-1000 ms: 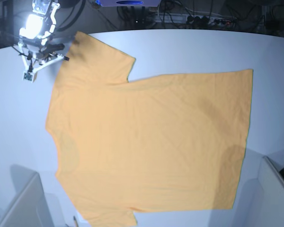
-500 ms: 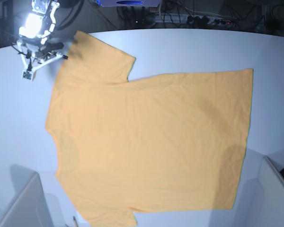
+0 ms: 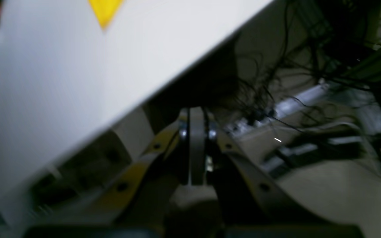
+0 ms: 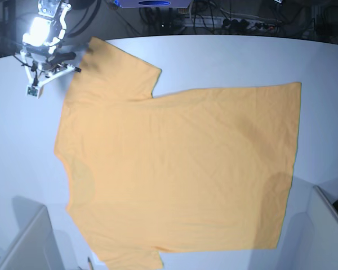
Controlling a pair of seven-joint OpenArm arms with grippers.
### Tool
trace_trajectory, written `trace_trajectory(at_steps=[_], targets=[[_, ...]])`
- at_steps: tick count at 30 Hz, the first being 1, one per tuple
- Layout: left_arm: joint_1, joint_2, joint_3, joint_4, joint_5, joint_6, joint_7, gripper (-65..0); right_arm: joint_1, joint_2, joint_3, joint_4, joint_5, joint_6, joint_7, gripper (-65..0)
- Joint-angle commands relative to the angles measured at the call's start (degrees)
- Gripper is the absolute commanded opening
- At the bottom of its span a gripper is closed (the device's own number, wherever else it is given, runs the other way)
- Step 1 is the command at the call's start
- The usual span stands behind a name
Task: Fold the T-shirt properly
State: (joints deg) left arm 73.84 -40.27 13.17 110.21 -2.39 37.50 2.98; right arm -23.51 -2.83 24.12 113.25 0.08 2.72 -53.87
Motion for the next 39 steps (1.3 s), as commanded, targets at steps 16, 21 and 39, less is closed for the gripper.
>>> trace_trajectory(at_steps=[16,21,39], targets=[[-1.3,7.9,-12.9,2.9,-19.2,2.5,-17.4,-65.0,5.3,-4.5,7.8,0.8,0.1,13.1,0.5,-65.0],[-1.2,9.5,-27.2,2.8,-31.0,2.5,-17.2,-65.0,5.5,-4.7,8.2,0.7,4.4,13.1,0.1,-65.0],[-21.6,33.9,-53.2,3.2,3.9,-16.0,-5.1,-65.0,9.8,-4.8,8.3,0.0,10.6,12.8,-10.2,-25.2]])
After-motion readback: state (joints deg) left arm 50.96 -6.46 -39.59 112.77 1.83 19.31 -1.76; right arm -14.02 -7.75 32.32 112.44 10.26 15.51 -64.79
